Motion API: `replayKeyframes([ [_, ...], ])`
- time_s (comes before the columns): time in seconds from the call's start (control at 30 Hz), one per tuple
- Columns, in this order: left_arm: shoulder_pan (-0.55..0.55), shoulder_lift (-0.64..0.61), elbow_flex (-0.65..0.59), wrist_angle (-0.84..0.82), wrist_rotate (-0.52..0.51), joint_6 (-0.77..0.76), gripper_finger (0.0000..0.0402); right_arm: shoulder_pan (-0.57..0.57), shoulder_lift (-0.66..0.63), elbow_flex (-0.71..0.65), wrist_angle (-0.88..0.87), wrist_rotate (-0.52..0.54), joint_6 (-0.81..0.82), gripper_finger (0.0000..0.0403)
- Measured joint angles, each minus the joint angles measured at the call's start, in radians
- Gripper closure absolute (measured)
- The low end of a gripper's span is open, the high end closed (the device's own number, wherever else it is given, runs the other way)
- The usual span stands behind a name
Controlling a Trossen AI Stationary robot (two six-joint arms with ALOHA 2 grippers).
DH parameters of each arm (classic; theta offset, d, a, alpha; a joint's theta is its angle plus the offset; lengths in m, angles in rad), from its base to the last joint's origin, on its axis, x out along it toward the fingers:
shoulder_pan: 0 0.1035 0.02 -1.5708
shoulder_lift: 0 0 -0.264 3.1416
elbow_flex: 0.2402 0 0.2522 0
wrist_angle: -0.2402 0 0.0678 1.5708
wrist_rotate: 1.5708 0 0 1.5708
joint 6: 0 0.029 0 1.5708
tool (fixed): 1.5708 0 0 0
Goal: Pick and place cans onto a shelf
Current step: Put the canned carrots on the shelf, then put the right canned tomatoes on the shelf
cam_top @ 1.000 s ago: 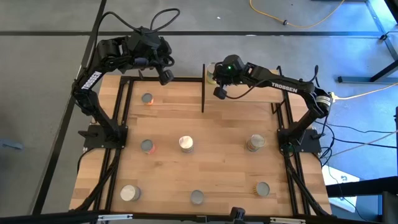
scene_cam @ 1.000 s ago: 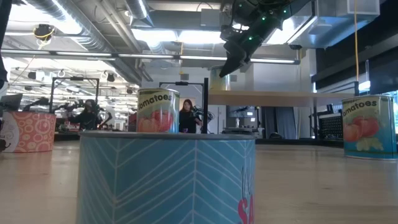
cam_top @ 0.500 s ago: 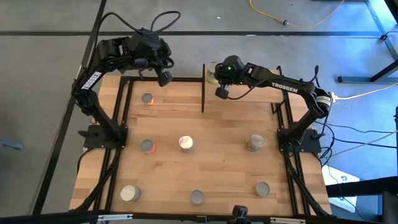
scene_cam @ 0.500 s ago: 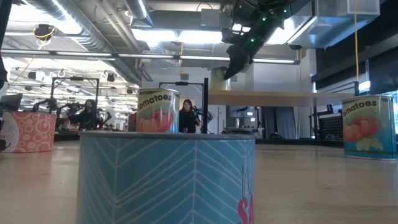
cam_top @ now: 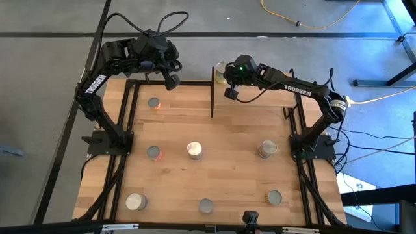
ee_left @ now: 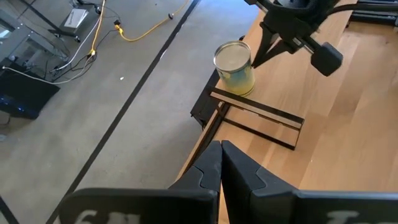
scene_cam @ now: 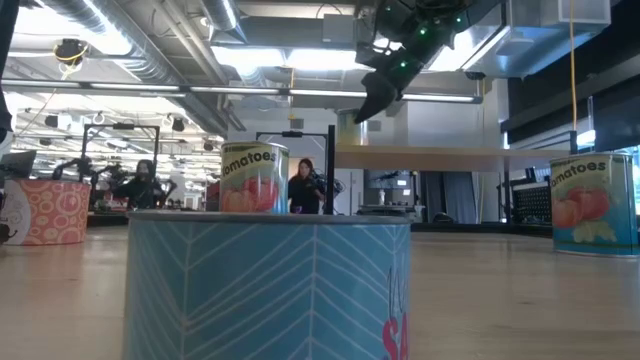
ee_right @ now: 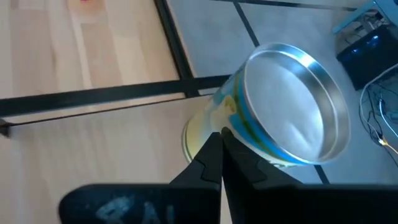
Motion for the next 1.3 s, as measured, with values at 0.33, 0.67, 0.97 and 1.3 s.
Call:
replayKeyframes([
  [0.33, 0.000, 0.000, 0.000, -0.002, 0.000, 0.002, 0.0401, -0.026, 0.000, 0.000, -0.017, -0.142, 0.000, 0.0397],
  [0.67, -0.001, 0.000, 0.000, -0.107, 0.001, 0.059, 0.0401, 0.014, -0.115, 0.062, -0.190, -0.247, 0.038, 0.0397],
  [0.97, -0.007, 0.000, 0.000, -0.146, 0.282, 0.126, 0.0401, 0.108, -0.153, 0.299, -0.618, -0.246, 0.082, 0.0397],
  [1.3, -0.024, 0.000, -0.057, -0.145, 0.484, 0.190, 0.0402, 0.208, -0.154, 0.494, -0.865, -0.247, 0.267, 0.0392],
])
